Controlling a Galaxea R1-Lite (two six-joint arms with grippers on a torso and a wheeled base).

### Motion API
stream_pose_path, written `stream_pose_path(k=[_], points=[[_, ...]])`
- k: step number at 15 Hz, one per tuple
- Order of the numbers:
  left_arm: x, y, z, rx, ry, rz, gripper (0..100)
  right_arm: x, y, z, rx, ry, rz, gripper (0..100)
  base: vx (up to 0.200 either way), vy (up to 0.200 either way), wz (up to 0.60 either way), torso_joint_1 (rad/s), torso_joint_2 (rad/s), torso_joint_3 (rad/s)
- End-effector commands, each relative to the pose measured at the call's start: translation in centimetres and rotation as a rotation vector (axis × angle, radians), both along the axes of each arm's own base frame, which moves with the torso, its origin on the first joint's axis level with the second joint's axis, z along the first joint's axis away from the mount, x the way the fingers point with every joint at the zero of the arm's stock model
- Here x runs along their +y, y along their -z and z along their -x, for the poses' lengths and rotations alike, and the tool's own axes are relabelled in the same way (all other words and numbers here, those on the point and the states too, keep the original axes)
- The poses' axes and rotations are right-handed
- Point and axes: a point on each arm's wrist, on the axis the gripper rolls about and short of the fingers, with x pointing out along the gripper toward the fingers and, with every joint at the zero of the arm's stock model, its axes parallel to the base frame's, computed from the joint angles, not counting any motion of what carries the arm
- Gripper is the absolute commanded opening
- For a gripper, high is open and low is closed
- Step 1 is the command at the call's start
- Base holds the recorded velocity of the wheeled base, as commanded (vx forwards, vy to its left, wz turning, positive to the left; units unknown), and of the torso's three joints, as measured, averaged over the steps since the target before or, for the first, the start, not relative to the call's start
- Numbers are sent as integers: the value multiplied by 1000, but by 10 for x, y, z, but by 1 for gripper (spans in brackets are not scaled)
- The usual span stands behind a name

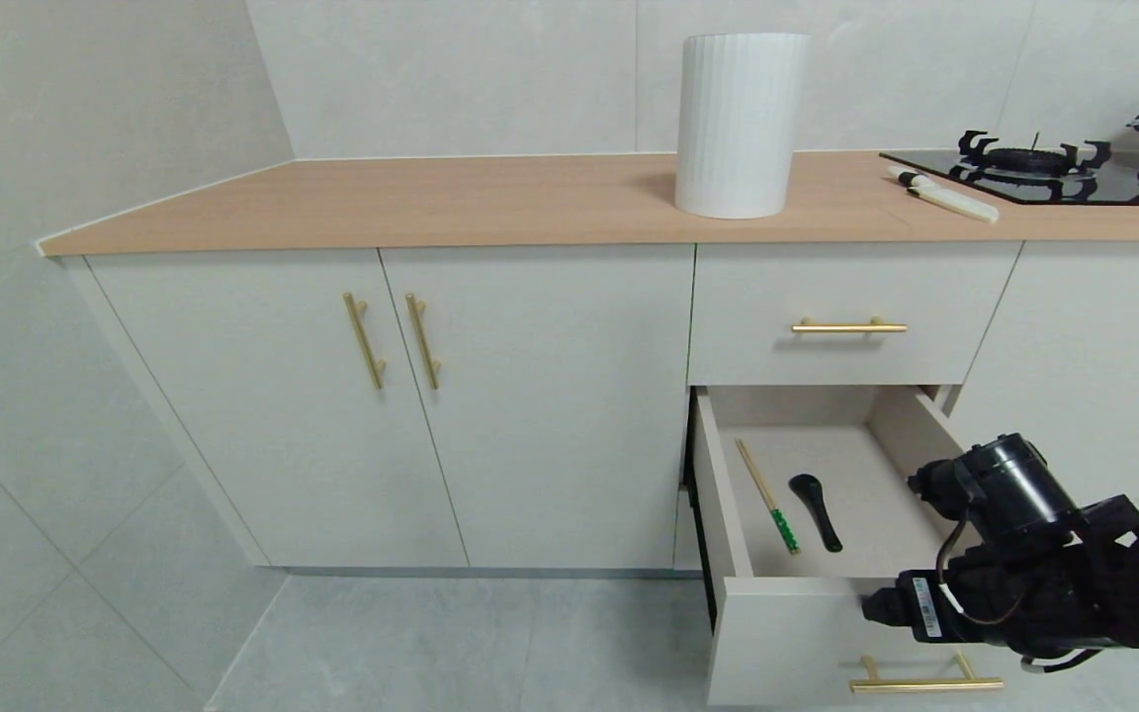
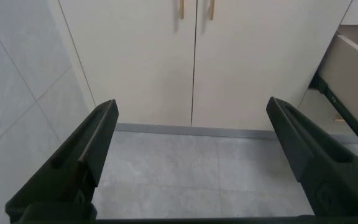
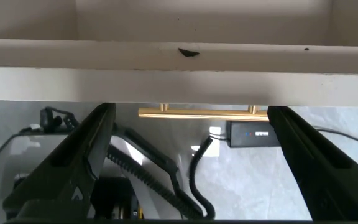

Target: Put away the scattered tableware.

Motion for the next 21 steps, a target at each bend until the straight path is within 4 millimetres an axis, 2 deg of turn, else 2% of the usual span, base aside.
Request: stream_pose_path(k=[1, 6, 11, 16, 18, 21], points=[[0, 0, 0, 0, -1, 1, 100, 5, 4, -16, -2, 6, 1, 100, 0, 0, 0, 0, 0, 0], [0, 0, 0, 0, -1, 1, 100, 6, -5, -54, -62, 4, 9, 100, 0, 0, 0, 0, 0, 0], [0, 0, 0, 0, -1, 1, 100, 15, 11, -101, -71, 20, 12, 100, 0, 0, 0, 0, 0, 0], [0, 0, 0, 0, -1, 1, 100, 4, 7, -146, -131, 53, 14, 100, 0, 0, 0, 0, 0, 0], [0, 0, 0, 0, -1, 1, 100, 1, 6, -156, -137, 60, 15, 100, 0, 0, 0, 0, 0, 0], [0, 0, 0, 0, -1, 1, 100, 0, 14, -181, -159, 72, 11, 100, 0, 0, 0, 0, 0, 0]])
